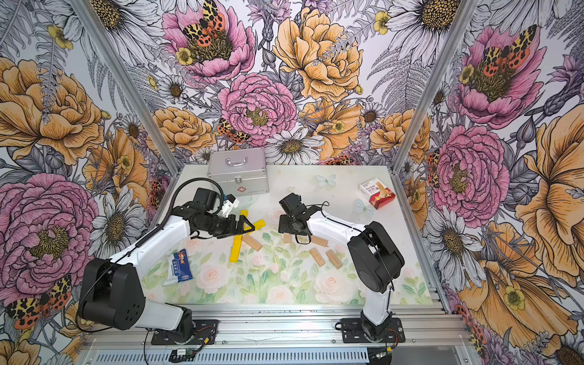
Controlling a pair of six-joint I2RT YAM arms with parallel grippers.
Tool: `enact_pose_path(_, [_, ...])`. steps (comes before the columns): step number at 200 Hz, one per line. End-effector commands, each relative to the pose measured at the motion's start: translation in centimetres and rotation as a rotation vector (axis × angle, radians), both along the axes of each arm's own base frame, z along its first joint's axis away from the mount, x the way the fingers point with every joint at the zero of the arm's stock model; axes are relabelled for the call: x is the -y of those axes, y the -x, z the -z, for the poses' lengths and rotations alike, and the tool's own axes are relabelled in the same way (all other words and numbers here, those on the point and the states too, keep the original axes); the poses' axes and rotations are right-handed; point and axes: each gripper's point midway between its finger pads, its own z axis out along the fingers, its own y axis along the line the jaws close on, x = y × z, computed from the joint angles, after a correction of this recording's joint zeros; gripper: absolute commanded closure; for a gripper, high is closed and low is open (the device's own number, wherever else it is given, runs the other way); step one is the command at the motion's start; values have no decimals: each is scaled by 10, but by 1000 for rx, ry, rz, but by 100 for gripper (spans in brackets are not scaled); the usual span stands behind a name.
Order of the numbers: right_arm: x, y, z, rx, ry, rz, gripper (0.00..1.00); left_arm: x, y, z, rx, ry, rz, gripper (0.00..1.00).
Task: Assemble the letter k with building blocks
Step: Assemble the building block at the center of the board.
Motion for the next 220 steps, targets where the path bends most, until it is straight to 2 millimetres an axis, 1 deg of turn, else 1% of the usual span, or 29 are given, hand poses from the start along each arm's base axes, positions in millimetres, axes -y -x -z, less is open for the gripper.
enact_pose_path(1, [6, 5, -20, 42, -7, -14, 30, -1, -7, -9, 47, 8, 3, 2])
enact_pose_path(26, [14, 7, -28, 59, -13, -7, 29, 0, -7, -10, 57, 5, 8, 1])
enact_pose_path(38, [19, 8, -30, 63, -15, 2, 29, 4, -7, -11, 67, 6, 19, 1])
enact_pose_path(51, [25, 8, -33, 71, -17, 10, 31, 13, -6, -12, 73, 5, 35, 1])
enact_pose_path(61, [30, 9, -34, 74, -15, 12, 31, 24, -4, -12, 77, 3, 56, 1])
enact_pose_path(73, [34, 10, -29, 62, -8, 7, 31, 38, -4, -11, 80, -16, 79, 1])
enact_pose_path(81, [34, 11, -22, 41, -10, -1, 34, 46, -6, -11, 85, -29, 88, 1])
enact_pose_path(91, [32, 12, -14, 24, -11, -10, 35, 55, -11, -13, 98, -37, 92, 1])
enact_pose_path(102, [29, 10, -6, 17, -10, -21, 37, 61, -18, -14, 114, -50, 81, 1])
enact_pose_path(113, [29, 6, -1, 14, 0, -19, 45, 61, -26, -17, 120, -56, 51, 2])
enact_pose_path(118, [30, 5, 1, 13, 6, -17, 52, 62, -29, -17, 117, -55, 44, 2])
enact_pose_path(125, [32, 3, 4, 12, 13, -15, 56, 63, -32, -18, 112, -51, 38, 3])
enact_pose_path(138, [35, 0, 9, 8, 23, -17, 57, 70, -33, -16, 94, -39, 46, 5])
enact_pose_path(147, [38, -1, 13, 0, 32, -17, 60, 75, -31, -14, 90, -39, 58, 6])
enact_pose_path(166, [37, -1, 22, -31, 24, -23, 64, 79, -29, -5, 80, -70, 62, 7])
enact_pose_path(180, [35, 1, 28, -48, 19, -32, 66, 80, -30, 5, 58, -83, 55, 16])
enact_pose_path(196, [33, 1, 36, -67, 22, -36, 69, 81, -31, 12, 37, -86, 39, 20])
enact_pose_path(211, [32, 2, 41, -77, 16, -39, 71, 82, -33, 13, 35, -86, 35, 23])
enact_pose_path(220, [30, 2, 45, -86, 12, -39, 72, 83, -34, 14, 35, -85, 31, 27])
